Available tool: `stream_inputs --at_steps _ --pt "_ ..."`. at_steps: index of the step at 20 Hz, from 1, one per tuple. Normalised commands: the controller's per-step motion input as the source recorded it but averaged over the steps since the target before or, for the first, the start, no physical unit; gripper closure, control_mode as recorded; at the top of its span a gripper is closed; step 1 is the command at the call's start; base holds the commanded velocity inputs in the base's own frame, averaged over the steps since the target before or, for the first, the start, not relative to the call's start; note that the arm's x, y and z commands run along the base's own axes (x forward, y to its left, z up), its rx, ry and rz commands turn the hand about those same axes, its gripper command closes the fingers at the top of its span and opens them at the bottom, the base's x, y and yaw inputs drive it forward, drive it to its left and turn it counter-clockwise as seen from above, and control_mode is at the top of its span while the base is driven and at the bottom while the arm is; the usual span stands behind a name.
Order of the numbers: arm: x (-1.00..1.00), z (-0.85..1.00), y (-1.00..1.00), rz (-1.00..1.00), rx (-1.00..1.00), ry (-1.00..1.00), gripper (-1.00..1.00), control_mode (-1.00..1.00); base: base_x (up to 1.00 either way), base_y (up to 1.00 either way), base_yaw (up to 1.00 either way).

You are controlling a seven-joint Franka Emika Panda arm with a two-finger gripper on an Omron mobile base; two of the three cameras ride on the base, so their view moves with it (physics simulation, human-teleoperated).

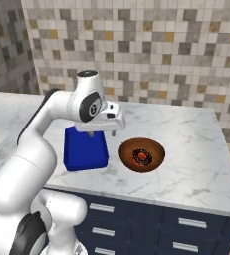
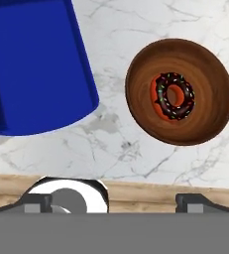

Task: Place the bowl with donut and the cupcake onto the tray.

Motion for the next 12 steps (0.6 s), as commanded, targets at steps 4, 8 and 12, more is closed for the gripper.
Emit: stream_inputs --at_steps 4,8,12 --pt "0.1 -0.32 -0.24 0.11 -0.03 0.03 -1.0 -1.0 0.0 0.0 0.0" --pt "0.15 -0.44 -0.13 0.16 -0.01 0.02 -1.0 -1.0 0.0 0.0 0.0" --pt "0.29 -0.42 -0.13 0.18 0.0 0.01 -1.0 -1.0 0.0 0.0 0.0"
